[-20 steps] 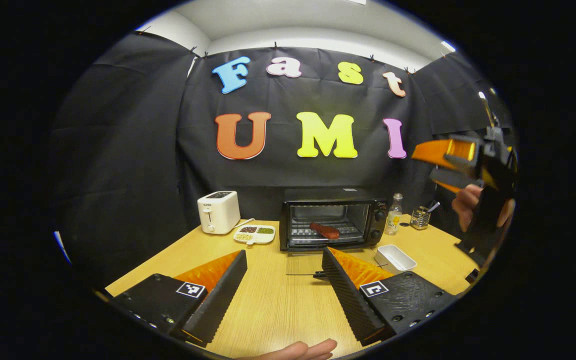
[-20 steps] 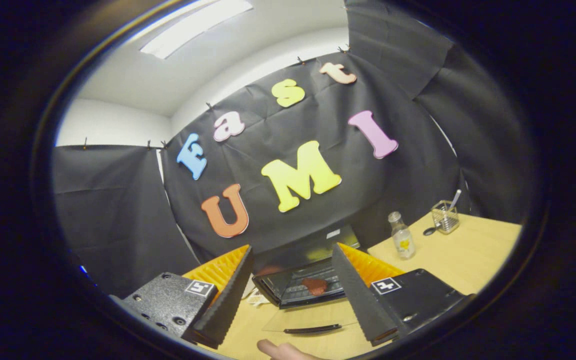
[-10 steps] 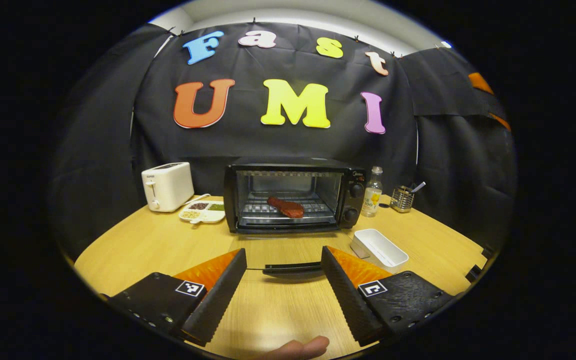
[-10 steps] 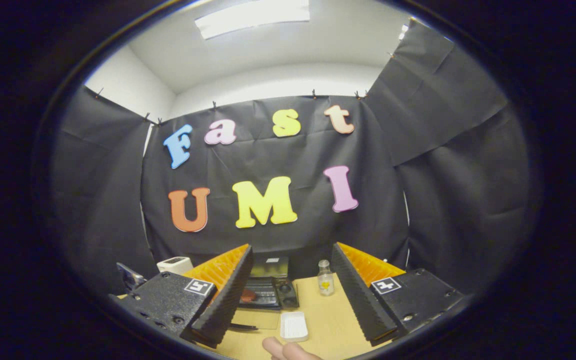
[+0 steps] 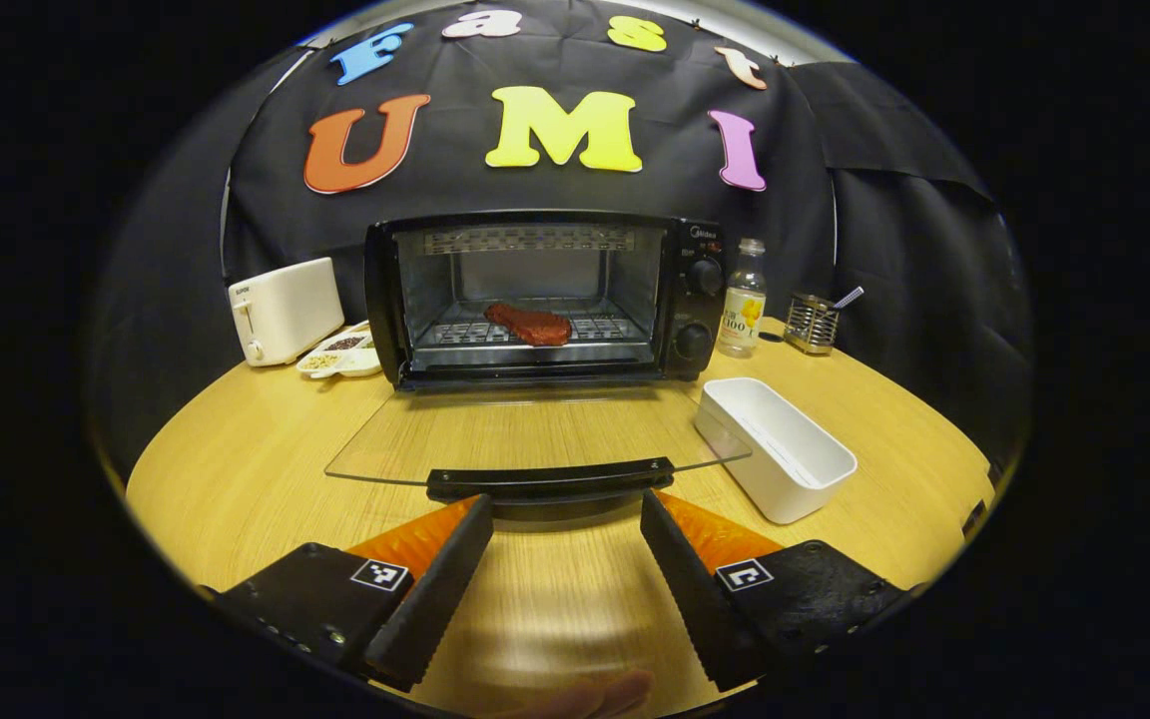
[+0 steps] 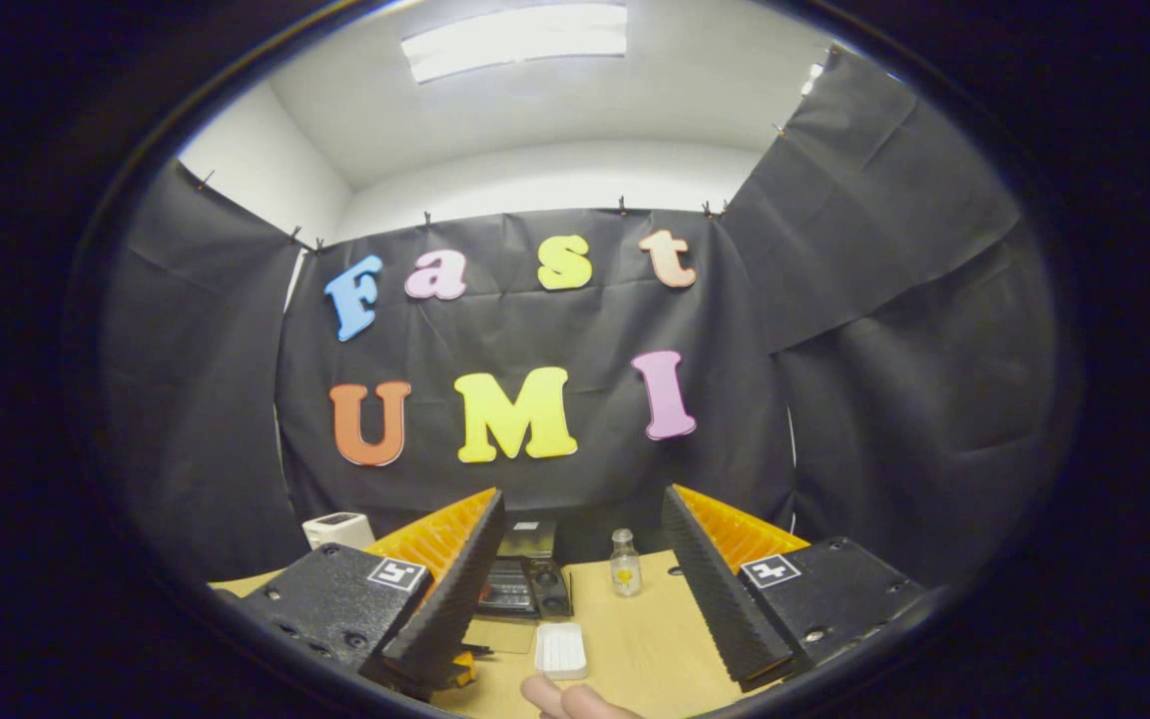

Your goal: Open the electric oven with the left hand, put the food in, and close the electric oven.

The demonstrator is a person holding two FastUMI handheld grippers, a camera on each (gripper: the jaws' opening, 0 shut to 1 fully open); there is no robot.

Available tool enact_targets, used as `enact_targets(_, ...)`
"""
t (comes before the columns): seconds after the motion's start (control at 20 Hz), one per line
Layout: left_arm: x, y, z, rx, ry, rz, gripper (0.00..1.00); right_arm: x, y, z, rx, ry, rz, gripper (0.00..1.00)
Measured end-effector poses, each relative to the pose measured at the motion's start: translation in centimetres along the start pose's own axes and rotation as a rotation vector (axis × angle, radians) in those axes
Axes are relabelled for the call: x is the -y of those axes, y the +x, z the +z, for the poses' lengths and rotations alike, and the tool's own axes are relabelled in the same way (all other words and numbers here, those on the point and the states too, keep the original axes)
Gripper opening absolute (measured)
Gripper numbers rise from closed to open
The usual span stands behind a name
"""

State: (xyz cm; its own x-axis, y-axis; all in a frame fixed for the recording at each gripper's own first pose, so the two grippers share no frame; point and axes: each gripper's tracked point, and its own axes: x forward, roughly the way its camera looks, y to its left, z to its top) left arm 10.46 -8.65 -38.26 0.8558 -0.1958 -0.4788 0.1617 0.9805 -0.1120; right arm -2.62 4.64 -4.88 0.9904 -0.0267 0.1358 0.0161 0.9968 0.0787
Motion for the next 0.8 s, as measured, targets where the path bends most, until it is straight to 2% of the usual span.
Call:
enact_targets(0.25,-0.3,1.2,-0.6,-0.030,-0.019,0.009,0.96,-2.1,0.0,0.9,0.003,-0.018,0.014,0.99)
enact_targets(0.5,-0.4,1.2,-1.5,-0.081,-0.018,0.031,0.95,-6.1,-0.8,0.1,-0.043,-0.028,0.084,0.99)
enact_targets(0.55,-0.4,1.3,-1.4,-0.082,-0.014,0.037,0.95,-6.5,-0.7,0.0,-0.049,-0.029,0.087,0.99)
enact_targets(0.6,-0.4,1.4,-1.4,-0.081,-0.012,0.042,0.95,-6.7,-0.5,0.0,-0.051,-0.033,0.084,0.94)
enact_targets(0.65,-0.5,1.5,-1.4,-0.082,-0.015,0.048,0.95,-6.8,-0.3,-0.1,-0.053,-0.042,0.077,0.99)
enact_targets(0.8,-0.5,1.7,-1.8,-0.109,-0.017,0.055,0.95,-7.4,0.0,-0.4,-0.070,-0.051,0.064,0.99)
